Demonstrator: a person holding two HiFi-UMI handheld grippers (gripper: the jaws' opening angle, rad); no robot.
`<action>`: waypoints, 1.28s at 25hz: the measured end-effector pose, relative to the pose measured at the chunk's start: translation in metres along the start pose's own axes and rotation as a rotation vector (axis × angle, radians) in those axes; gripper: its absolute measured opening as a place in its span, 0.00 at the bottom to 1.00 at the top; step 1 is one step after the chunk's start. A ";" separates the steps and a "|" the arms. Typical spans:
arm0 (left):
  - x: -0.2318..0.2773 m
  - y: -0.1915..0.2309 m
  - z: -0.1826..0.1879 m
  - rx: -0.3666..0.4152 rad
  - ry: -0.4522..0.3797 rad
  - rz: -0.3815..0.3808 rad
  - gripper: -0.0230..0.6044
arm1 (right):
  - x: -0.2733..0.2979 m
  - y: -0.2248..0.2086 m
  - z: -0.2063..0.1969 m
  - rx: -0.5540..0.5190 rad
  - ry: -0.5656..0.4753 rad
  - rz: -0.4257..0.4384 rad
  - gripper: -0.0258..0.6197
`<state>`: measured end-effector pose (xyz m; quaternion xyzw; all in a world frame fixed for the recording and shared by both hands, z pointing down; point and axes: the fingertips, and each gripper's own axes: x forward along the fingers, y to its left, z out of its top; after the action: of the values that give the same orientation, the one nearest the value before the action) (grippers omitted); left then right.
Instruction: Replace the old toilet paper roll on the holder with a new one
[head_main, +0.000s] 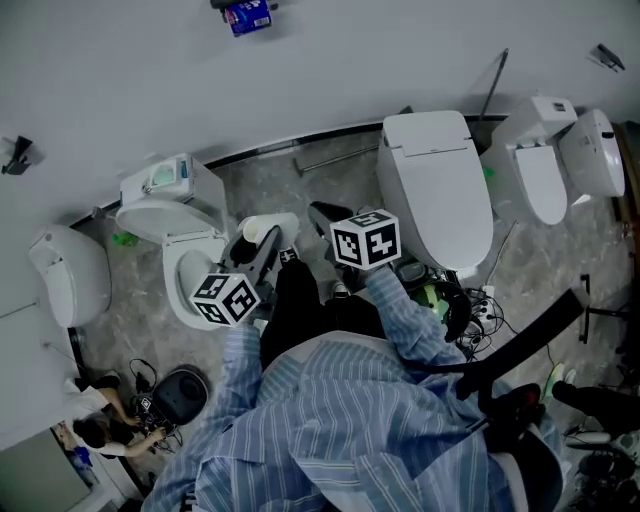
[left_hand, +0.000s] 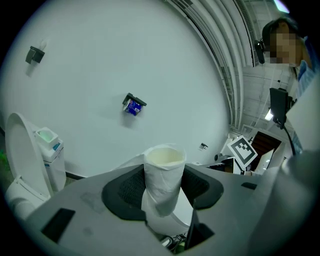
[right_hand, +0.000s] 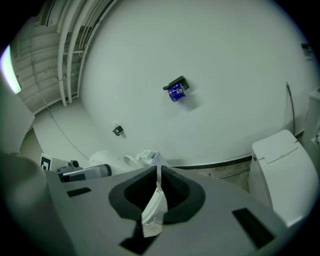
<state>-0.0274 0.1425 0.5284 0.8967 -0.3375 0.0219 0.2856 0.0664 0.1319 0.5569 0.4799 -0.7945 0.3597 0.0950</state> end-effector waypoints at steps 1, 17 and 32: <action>-0.004 -0.004 -0.002 0.002 -0.003 0.004 0.36 | -0.003 0.003 -0.004 -0.004 0.003 0.006 0.09; -0.062 -0.003 -0.010 0.045 0.008 -0.043 0.36 | -0.006 0.059 -0.032 -0.024 -0.009 -0.016 0.09; -0.135 0.054 -0.010 0.009 0.005 -0.036 0.36 | 0.021 0.119 -0.070 0.035 -0.004 -0.046 0.08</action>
<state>-0.1633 0.1956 0.5323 0.9039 -0.3204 0.0205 0.2825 -0.0564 0.1973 0.5606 0.5006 -0.7770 0.3702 0.0931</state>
